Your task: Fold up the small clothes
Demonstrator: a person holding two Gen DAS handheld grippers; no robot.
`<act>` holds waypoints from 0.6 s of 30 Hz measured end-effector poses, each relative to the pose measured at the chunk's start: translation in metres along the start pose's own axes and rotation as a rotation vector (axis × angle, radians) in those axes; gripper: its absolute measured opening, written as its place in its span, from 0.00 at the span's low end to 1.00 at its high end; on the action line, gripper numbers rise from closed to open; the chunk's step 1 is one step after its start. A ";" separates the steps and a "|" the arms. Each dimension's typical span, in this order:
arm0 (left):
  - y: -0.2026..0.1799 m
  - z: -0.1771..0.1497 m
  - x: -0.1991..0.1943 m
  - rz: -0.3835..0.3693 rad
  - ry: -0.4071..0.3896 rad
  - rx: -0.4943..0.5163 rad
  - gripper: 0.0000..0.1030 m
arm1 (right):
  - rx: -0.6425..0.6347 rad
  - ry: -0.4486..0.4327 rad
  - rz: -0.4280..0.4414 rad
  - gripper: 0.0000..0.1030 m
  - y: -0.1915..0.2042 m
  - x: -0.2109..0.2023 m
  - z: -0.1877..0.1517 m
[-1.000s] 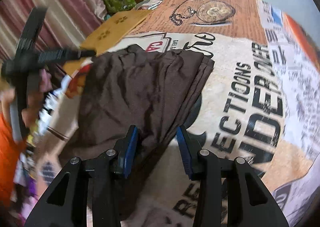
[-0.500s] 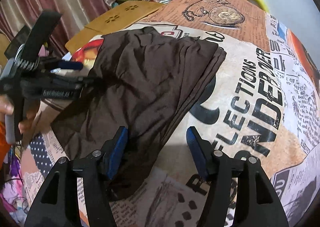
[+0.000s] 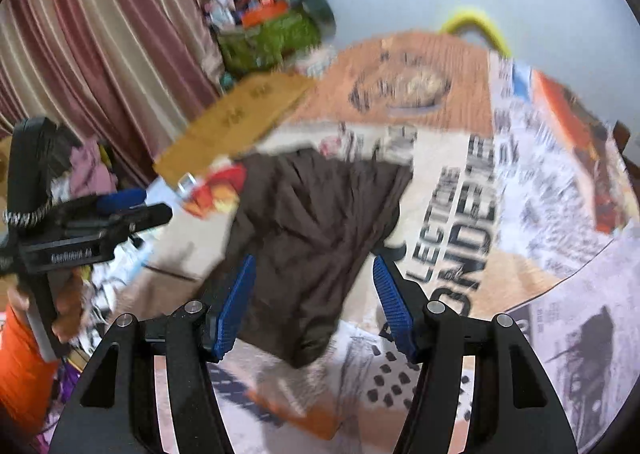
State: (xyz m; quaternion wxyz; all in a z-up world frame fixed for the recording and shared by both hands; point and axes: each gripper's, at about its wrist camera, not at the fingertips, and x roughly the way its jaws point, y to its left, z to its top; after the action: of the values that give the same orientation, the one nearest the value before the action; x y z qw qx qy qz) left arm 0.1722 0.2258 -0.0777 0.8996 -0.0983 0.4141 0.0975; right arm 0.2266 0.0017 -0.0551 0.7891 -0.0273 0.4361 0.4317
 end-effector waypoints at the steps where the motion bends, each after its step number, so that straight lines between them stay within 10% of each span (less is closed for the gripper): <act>1: -0.004 0.001 -0.013 0.001 -0.029 0.009 0.76 | -0.008 -0.035 0.000 0.56 0.006 -0.013 0.001; 18: -0.070 -0.059 -0.220 -0.021 -0.508 0.069 0.76 | -0.157 -0.490 -0.038 0.56 0.093 -0.173 -0.040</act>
State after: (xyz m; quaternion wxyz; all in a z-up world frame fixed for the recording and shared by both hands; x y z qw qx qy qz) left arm 0.0071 0.1230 0.0597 0.9785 -0.0443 0.1771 0.0956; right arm 0.0917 -0.0707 0.0748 0.8747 0.0087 0.1963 0.4431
